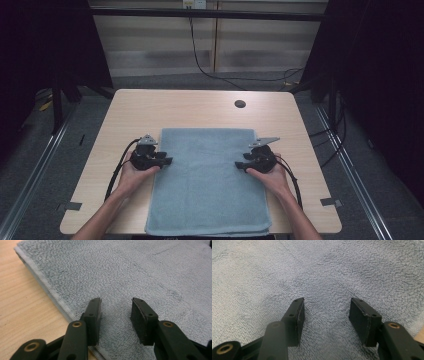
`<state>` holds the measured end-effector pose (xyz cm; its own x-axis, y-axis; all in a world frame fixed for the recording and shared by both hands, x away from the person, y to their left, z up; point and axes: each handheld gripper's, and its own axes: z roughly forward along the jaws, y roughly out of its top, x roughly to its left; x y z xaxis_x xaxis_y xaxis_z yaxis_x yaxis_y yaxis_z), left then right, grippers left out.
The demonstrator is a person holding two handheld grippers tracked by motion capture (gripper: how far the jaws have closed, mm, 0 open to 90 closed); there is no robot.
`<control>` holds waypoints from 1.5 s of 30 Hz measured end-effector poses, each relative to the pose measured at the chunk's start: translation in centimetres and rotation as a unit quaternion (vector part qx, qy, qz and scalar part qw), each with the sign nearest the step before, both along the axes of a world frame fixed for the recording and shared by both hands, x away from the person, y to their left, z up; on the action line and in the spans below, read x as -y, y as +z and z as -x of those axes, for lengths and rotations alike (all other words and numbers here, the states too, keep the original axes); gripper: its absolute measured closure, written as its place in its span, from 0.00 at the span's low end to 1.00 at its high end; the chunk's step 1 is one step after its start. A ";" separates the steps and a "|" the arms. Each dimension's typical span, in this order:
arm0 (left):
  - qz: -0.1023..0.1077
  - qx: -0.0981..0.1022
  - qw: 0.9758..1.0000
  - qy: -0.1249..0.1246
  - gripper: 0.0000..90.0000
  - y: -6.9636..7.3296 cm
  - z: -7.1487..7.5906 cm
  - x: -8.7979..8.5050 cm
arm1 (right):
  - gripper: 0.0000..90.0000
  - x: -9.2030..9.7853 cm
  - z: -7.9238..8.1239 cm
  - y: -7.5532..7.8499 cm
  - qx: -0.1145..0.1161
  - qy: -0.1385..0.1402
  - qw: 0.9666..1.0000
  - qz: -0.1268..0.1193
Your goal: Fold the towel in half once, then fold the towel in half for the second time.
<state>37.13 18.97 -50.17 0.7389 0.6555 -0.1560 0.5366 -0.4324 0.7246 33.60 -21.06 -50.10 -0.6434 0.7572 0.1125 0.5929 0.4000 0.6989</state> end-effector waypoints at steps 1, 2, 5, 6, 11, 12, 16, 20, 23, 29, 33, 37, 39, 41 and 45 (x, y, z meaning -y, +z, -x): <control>0.001 0.002 1.000 0.001 0.66 0.0 0.1 0.0 | 0.51 -0.2 0.3 0.0 0.002 -0.002 1.000 0.005; 0.001 0.004 1.000 -0.002 0.66 -0.1 0.4 0.0 | 0.51 -0.3 0.5 0.0 0.002 -0.002 1.000 0.008; 0.006 0.006 1.000 -0.013 0.66 -0.2 1.4 -0.5 | 0.50 -0.3 1.5 0.1 -0.009 0.009 1.000 0.001; 0.012 0.000 1.000 -0.017 0.66 -0.2 1.7 -0.7 | 0.50 -0.3 1.8 0.1 -0.007 0.011 1.000 -0.002; 0.018 0.000 1.000 -0.023 0.66 -0.2 2.9 -1.2 | 0.51 -0.2 3.4 0.1 -0.011 0.025 1.000 -0.011; 0.022 -0.002 0.999 -0.024 0.66 -0.3 3.2 -1.3 | 0.51 -0.1 3.6 0.0 -0.012 0.027 0.999 -0.017; 0.021 -0.005 0.999 -0.040 0.66 -0.2 4.7 -1.6 | 0.51 0.4 4.5 0.0 -0.016 0.030 0.999 -0.029; 0.017 0.000 0.999 -0.049 0.66 -0.2 6.2 -1.9 | 0.51 0.0 5.5 0.1 -0.010 0.033 0.999 -0.016; 0.029 -0.007 0.998 -0.049 0.66 -0.2 7.0 -2.2 | 0.51 0.0 6.6 0.1 -0.009 0.039 0.999 -0.018; 0.015 -0.007 0.998 -0.058 0.66 0.1 9.2 -2.1 | 0.51 0.2 8.0 0.1 -0.020 0.046 0.998 -0.029; 0.023 -0.017 0.997 -0.065 0.66 0.1 9.9 -2.5 | 0.51 0.1 9.2 0.2 -0.020 0.052 0.998 -0.023; 0.016 -0.012 0.997 -0.077 0.66 0.2 11.2 -2.6 | 0.51 0.0 10.3 0.4 -0.027 0.059 0.998 -0.024; 0.021 -0.017 0.996 -0.080 0.62 0.2 11.1 -2.6 | 0.53 0.0 10.3 0.5 -0.029 0.061 0.997 -0.025; 0.031 -0.026 0.996 -0.080 0.60 0.3 10.7 -2.7 | 0.54 0.4 9.7 0.9 -0.031 0.059 0.997 -0.039; 0.043 -0.028 0.996 -0.077 0.59 0.5 10.1 -2.6 | 0.56 2.1 7.5 2.5 0.002 0.025 0.999 -0.042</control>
<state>26.99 21.57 -49.69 0.8184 0.5172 -0.2504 0.5092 -0.4506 0.7333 26.06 -23.16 -47.56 -0.6802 0.7126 0.1716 0.5710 0.3684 0.7337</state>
